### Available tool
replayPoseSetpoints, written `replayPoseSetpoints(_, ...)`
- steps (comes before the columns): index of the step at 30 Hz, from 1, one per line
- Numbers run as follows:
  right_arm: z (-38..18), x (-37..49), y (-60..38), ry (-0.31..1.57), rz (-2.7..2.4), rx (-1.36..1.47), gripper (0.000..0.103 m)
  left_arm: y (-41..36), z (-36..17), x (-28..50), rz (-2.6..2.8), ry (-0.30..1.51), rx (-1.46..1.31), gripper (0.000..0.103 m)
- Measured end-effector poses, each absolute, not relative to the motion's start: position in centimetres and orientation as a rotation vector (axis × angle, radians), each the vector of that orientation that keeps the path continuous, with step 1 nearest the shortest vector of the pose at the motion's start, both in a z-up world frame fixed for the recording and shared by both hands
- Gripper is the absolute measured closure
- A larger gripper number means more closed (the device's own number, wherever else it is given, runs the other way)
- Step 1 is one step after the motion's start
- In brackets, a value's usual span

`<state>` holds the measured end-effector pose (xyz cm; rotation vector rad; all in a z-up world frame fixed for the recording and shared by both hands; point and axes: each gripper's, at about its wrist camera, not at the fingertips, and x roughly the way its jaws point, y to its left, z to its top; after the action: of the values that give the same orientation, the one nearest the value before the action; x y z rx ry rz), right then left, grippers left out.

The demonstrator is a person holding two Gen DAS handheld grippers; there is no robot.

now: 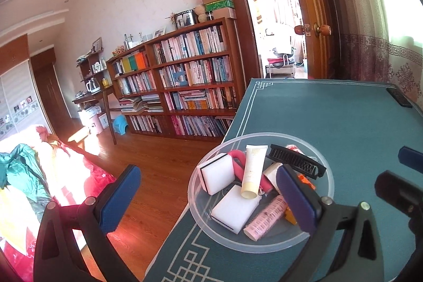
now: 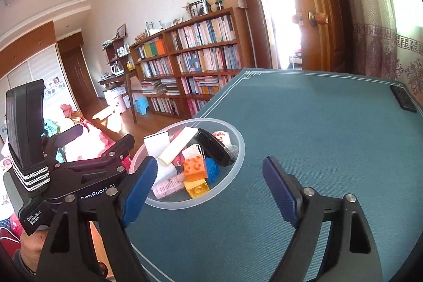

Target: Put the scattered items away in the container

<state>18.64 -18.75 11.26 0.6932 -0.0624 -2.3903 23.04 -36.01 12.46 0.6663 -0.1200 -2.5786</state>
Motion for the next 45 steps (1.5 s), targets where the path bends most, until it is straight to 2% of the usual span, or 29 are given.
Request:
replayPoseSetpoints(8,11.5,20.7,-17.4,-0.104,-2.443,0.759,0.018,-34.6,13.6,26.4,-2.616,-0.103,0.606,0.000)
replayPoseSetpoints(15,13.9,24.4,-16.1,-0.114,-2.603,0.614,0.018,-34.2,14.5,29.3,-2.645,-0.096,0.533,0.000)
replayPoseSetpoints(17,14.8,25.4,-16.0,-0.126,-2.652,0.530,0.000,-34.4,14.6,30.0,-2.650,-0.086,0.513,0.000)
replayPoseSetpoints(23,13.0,25.3,-15.9,-0.193,-2.573,0.446,0.000,-35.0,14.5,31.0,-2.643,-0.078,0.493,0.000)
replayPoseSetpoints(27,12.1,24.4,-17.6,-0.113,-2.516,0.572,0.000,-35.8,13.7,30.9,-2.617,-0.058,0.519,0.000)
replayPoseSetpoints(34,11.3,24.9,-20.7,0.110,-2.462,0.612,0.000,-37.4,12.7,30.8,-2.582,-0.008,0.566,0.000)
replayPoseSetpoints(45,10.0,24.5,-23.5,0.275,-2.552,0.630,0.000,-39.6,11.8,31.9,-2.538,0.058,0.581,0.000)
